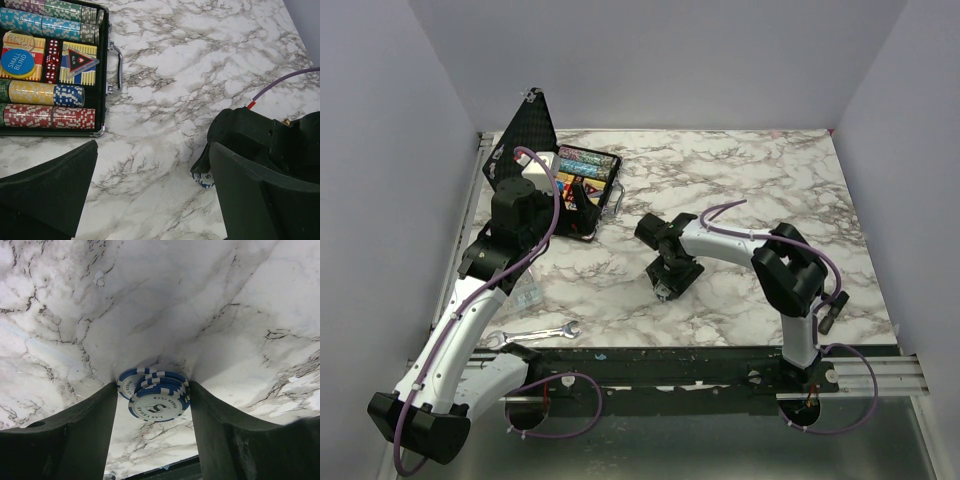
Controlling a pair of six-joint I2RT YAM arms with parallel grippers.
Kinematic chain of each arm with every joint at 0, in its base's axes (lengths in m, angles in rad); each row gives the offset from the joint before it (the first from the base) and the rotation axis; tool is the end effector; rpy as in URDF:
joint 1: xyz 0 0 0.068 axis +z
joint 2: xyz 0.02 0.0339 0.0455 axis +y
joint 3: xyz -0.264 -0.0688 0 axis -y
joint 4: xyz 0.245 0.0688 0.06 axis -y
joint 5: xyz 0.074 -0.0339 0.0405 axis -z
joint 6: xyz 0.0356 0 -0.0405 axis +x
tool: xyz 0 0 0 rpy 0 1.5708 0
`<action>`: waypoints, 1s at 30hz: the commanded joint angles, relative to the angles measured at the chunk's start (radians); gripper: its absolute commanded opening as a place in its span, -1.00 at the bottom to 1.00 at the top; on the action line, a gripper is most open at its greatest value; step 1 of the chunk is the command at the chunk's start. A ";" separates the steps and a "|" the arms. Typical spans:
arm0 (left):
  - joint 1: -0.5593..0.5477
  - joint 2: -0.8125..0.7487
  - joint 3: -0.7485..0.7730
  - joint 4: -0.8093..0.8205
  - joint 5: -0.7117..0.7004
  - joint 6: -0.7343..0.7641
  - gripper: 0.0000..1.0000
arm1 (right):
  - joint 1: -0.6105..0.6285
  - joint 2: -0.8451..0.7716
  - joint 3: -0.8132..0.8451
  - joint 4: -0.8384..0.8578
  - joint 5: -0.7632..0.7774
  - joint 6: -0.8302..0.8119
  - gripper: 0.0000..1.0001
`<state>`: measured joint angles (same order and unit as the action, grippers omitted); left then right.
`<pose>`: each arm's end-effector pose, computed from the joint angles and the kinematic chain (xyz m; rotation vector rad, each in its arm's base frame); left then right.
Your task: Pack up texas hold em set
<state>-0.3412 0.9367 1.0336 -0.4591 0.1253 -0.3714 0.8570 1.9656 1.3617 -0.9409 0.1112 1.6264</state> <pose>0.1906 -0.0724 0.3709 0.0557 1.9757 -0.5917 0.2388 0.2696 0.1581 1.1384 2.8058 -0.0172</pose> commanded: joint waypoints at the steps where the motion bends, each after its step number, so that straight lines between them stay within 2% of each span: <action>1: 0.005 -0.020 0.006 -0.002 0.024 -0.008 0.82 | -0.002 0.055 0.021 -0.026 0.051 0.021 0.23; 9: 0.005 -0.015 0.005 -0.002 0.028 -0.009 0.82 | -0.002 0.088 0.040 -0.030 0.045 0.000 -0.03; 12: 0.005 -0.017 0.006 -0.001 0.027 -0.009 0.82 | -0.002 0.093 0.033 -0.031 0.045 -0.005 -0.27; 19: 0.005 -0.015 0.006 -0.002 0.027 -0.009 0.83 | -0.002 0.098 0.041 -0.032 0.051 -0.037 -0.47; 25: 0.005 -0.012 0.006 -0.003 0.026 -0.009 0.82 | -0.002 0.099 0.092 -0.068 0.042 -0.081 -0.96; 30: 0.005 -0.009 0.005 -0.003 0.028 -0.009 0.82 | -0.002 0.106 0.170 -0.127 0.057 -0.097 -0.99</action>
<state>-0.3412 0.9348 1.0336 -0.4591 0.1295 -0.3717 0.8562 2.0380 1.4780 -1.0042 0.1131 1.5436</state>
